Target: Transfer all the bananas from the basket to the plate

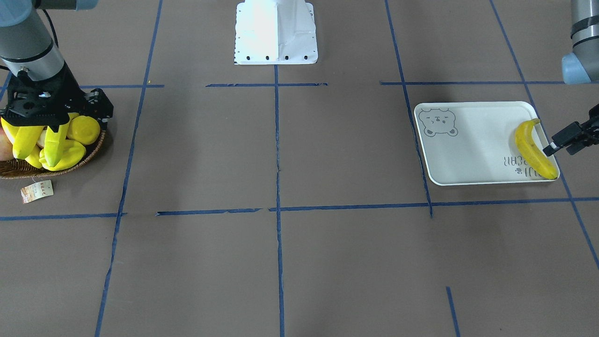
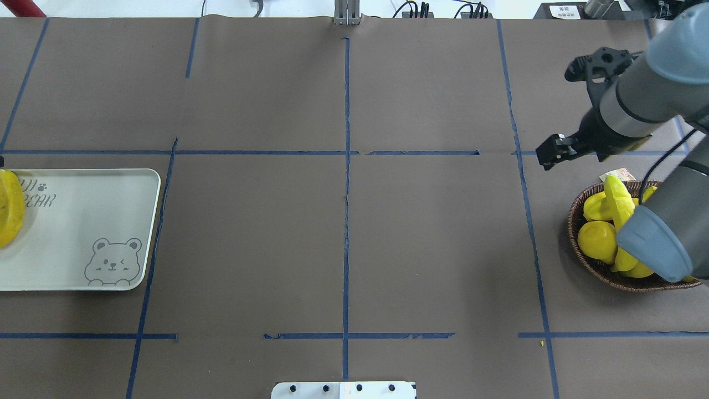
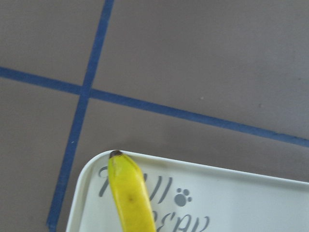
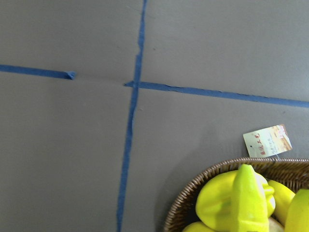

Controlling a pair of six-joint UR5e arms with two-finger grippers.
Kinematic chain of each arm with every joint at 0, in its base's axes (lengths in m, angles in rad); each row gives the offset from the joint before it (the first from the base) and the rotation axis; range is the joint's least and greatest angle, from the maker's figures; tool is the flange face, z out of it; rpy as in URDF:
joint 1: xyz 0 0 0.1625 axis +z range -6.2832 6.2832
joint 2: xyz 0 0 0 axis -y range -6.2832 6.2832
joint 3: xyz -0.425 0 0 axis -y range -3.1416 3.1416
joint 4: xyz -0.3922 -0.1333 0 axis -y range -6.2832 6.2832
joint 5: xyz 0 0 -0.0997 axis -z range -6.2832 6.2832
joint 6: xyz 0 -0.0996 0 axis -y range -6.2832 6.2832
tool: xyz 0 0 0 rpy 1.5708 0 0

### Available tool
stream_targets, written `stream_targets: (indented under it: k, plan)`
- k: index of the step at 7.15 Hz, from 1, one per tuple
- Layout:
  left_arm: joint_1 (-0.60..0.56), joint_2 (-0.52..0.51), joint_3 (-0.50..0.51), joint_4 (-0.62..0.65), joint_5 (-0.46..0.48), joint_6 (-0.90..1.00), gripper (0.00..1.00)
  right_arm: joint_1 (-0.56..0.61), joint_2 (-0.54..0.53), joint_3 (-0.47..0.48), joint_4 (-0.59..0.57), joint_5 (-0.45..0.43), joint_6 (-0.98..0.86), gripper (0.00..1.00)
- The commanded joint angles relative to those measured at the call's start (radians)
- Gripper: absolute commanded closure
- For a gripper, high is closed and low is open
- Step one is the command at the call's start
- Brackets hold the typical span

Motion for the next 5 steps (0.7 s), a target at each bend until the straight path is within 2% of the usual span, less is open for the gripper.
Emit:
stream_targets:
  k: [1, 5]
  plan:
    - [-0.002, -0.015, -0.006, 0.004, -0.005, -0.001, 0.0, -0.001, -0.241, 0.003, 0.298, -0.012, 0.019, 0.01]
    - [-0.002, -0.017, -0.008, 0.004, -0.005, -0.002, 0.0, -0.092, -0.263, -0.053, 0.301, -0.014, 0.018, 0.14]
